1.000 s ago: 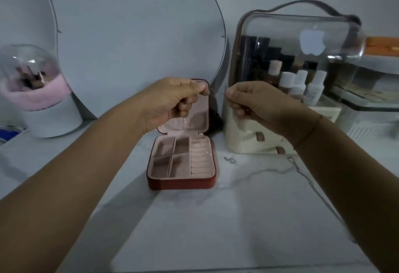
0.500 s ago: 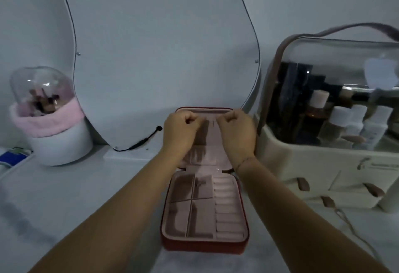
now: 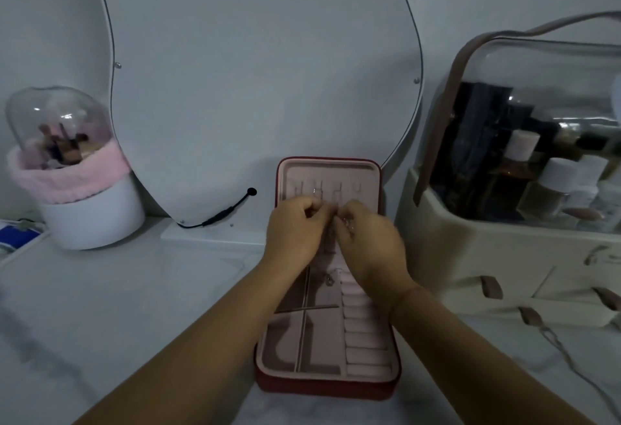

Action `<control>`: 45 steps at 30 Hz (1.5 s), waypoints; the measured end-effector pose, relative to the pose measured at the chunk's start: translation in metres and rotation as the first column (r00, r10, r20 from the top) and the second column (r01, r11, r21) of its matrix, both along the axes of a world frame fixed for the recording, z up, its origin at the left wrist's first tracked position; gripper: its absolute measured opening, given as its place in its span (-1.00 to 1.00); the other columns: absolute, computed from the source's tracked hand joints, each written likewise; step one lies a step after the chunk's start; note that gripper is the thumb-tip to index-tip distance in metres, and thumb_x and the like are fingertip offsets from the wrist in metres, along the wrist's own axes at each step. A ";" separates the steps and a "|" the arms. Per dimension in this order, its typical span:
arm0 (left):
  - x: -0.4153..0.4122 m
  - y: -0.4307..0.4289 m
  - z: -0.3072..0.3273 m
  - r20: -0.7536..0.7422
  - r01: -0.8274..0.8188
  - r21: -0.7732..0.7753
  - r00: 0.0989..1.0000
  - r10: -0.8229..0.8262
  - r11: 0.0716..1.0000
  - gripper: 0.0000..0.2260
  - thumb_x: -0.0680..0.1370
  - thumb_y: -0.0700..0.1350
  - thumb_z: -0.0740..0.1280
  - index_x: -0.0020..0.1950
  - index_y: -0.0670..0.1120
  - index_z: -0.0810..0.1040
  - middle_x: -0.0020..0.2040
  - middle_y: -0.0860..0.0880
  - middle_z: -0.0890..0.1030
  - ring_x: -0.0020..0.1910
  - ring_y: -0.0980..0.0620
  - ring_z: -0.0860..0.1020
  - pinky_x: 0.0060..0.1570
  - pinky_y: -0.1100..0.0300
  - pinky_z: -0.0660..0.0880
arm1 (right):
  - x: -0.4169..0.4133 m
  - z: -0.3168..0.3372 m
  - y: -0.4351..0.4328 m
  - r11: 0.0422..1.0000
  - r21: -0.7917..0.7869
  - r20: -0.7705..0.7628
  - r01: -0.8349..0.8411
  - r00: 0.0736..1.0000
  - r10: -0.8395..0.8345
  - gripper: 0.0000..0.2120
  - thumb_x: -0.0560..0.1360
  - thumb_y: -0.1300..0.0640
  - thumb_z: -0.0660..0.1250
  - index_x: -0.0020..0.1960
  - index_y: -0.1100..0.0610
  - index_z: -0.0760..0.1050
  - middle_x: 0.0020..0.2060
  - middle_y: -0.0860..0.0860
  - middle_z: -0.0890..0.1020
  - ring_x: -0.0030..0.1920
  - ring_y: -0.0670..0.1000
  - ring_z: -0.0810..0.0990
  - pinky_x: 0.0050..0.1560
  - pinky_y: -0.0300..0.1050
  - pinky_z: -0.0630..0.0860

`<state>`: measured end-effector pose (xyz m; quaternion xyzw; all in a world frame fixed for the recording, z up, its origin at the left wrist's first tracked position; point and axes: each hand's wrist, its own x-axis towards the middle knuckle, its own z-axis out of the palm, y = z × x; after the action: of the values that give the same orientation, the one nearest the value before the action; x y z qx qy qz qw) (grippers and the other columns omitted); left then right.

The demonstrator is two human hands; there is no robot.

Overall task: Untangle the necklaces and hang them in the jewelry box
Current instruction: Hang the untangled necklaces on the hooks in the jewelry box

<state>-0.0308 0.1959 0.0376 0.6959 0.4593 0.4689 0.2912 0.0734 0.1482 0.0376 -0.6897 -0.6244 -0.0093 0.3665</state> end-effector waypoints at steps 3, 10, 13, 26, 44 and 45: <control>-0.003 -0.006 0.008 0.235 0.131 -0.163 0.968 -0.091 0.978 -0.86 0.55 -0.05 0.33 -0.08 -0.06 0.64 -0.20 0.04 0.64 -0.24 0.16 0.56 -0.28 0.37 0.46 | -0.010 -0.006 -0.014 0.938 -0.087 -0.500 -0.334 0.829 0.249 -0.82 0.59 0.15 0.23 -0.08 0.24 0.52 -0.28 0.12 0.57 -0.32 -0.07 0.47 -0.35 -0.38 0.39; -0.001 0.000 -0.020 -0.205 -0.092 0.318 0.965 0.163 0.943 -0.73 0.61 -0.02 0.11 -0.23 -0.06 0.47 -0.31 0.01 0.50 -0.25 -0.01 0.41 -0.28 0.13 0.33 | 0.000 -0.002 -0.051 0.924 -0.132 -0.104 -0.360 0.932 0.348 -0.80 0.60 0.15 0.17 -0.18 0.04 0.47 -0.32 -0.12 0.49 -0.26 -0.16 0.45 -0.18 -0.26 0.38; -0.001 0.008 -0.030 -0.349 -0.107 0.456 0.892 0.287 0.884 -0.56 0.58 0.04 -0.03 -0.27 -0.09 0.55 -0.34 -0.06 0.56 -0.27 -0.10 0.45 -0.20 0.03 0.41 | 0.005 0.013 -0.051 0.957 -0.054 0.050 -0.284 0.957 0.287 -0.79 0.60 0.14 0.15 -0.16 0.07 0.49 -0.22 -0.06 0.54 -0.13 -0.03 0.50 -0.07 -0.17 0.41; -0.001 0.009 -0.029 -0.131 -0.146 0.357 0.970 0.204 0.923 -0.39 0.58 0.14 -0.08 -0.38 -0.15 0.57 -0.33 -0.08 0.59 -0.20 -0.07 0.47 -0.13 0.02 0.37 | 0.000 0.064 0.014 0.987 0.122 -0.729 -0.109 0.665 0.164 -0.77 0.63 0.16 0.12 -0.11 0.15 0.50 -0.27 0.10 0.59 -0.28 0.04 0.66 -0.19 -0.05 0.65; -0.008 0.005 -0.024 -0.137 -0.100 0.324 0.979 0.152 0.941 -0.31 0.55 0.20 -0.13 -0.27 -0.19 0.65 -0.24 -0.07 0.60 -0.15 -0.03 0.45 -0.09 0.08 0.34 | 0.008 0.019 -0.043 0.990 0.111 -0.414 -0.089 0.901 0.128 -0.87 0.56 0.19 0.25 0.06 0.05 0.52 -0.07 -0.01 0.62 -0.06 -0.08 0.61 0.03 -0.14 0.57; -0.009 0.003 -0.023 -0.138 -0.085 0.317 0.981 0.134 0.945 -0.34 0.54 0.19 -0.12 -0.26 -0.18 0.65 -0.23 -0.06 0.58 -0.13 -0.04 0.44 -0.10 0.11 0.31 | 0.012 0.018 -0.058 0.992 0.094 -0.358 -0.089 0.927 0.117 -0.87 0.56 0.19 0.26 0.06 0.06 0.54 -0.11 -0.03 0.62 -0.11 -0.12 0.60 -0.03 -0.22 0.56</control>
<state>-0.0398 0.1994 0.0142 0.7410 0.4398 0.4943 0.1148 0.0858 0.0898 0.0560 -0.6314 -0.5807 0.1135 0.5013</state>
